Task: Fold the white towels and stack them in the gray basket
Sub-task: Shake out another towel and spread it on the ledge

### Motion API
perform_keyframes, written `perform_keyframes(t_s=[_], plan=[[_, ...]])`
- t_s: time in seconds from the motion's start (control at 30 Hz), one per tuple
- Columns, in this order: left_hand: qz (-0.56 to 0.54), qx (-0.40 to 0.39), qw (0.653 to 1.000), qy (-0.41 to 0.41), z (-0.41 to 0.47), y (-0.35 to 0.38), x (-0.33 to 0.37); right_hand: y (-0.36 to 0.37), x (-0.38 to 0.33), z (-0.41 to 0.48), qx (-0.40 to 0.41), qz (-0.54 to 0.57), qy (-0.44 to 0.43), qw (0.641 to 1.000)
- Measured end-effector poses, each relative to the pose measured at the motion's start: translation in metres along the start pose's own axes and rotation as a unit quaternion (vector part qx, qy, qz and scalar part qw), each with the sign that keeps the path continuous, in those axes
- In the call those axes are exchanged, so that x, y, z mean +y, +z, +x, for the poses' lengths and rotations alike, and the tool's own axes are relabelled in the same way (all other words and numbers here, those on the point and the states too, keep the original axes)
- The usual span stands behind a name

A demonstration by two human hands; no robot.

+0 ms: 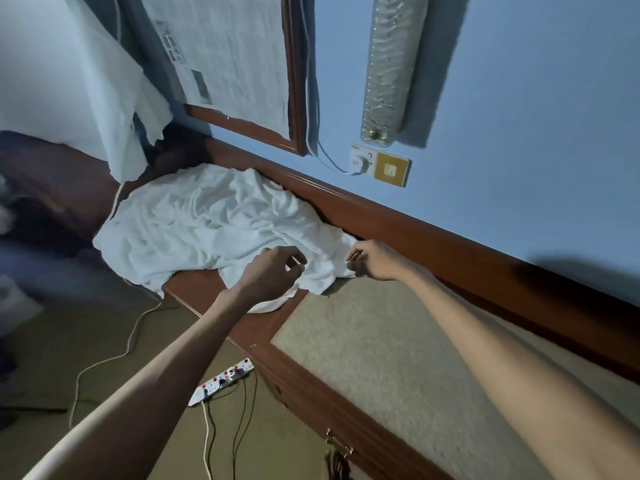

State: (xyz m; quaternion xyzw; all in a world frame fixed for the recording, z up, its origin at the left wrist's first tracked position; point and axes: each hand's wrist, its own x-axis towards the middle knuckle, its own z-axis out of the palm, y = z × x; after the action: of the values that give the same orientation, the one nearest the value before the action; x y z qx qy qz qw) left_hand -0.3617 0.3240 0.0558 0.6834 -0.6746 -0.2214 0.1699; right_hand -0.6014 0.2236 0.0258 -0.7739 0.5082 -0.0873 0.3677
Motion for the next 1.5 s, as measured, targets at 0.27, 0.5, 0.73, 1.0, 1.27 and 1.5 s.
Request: perform_keyframes(t_s=[0.27,0.5,0.73,1.0,1.27,1.5], plan=[[0.019,-0.003,0.997,-0.07,0.043,-0.037,-0.105,0.032,-0.052,0.118,-0.067,-0.001,0.003,0.998],[0.025,0.01,0.99,-0.14,0.103,-0.078,-0.181,0.053,-0.091,0.225,-0.1,0.025,-0.001,0.995],[-0.034,0.012,0.976,-0.214,0.148,-0.09,-0.264,0.081,-0.114,0.308,-0.12,0.022,0.03,0.992],[-0.095,0.007,0.957,-0.274,0.233,-0.094,-0.363,0.127,-0.107,0.394,-0.092,-0.048,0.078,0.992],[-0.167,0.047,0.931,-0.32,0.332,-0.098,-0.437,0.169,-0.087,0.447,-0.094,-0.097,0.098,0.986],[-0.192,0.023,0.931,-0.308,0.372,-0.08,-0.453,0.173,-0.075,0.454,-0.011,-0.058,0.102,0.993]])
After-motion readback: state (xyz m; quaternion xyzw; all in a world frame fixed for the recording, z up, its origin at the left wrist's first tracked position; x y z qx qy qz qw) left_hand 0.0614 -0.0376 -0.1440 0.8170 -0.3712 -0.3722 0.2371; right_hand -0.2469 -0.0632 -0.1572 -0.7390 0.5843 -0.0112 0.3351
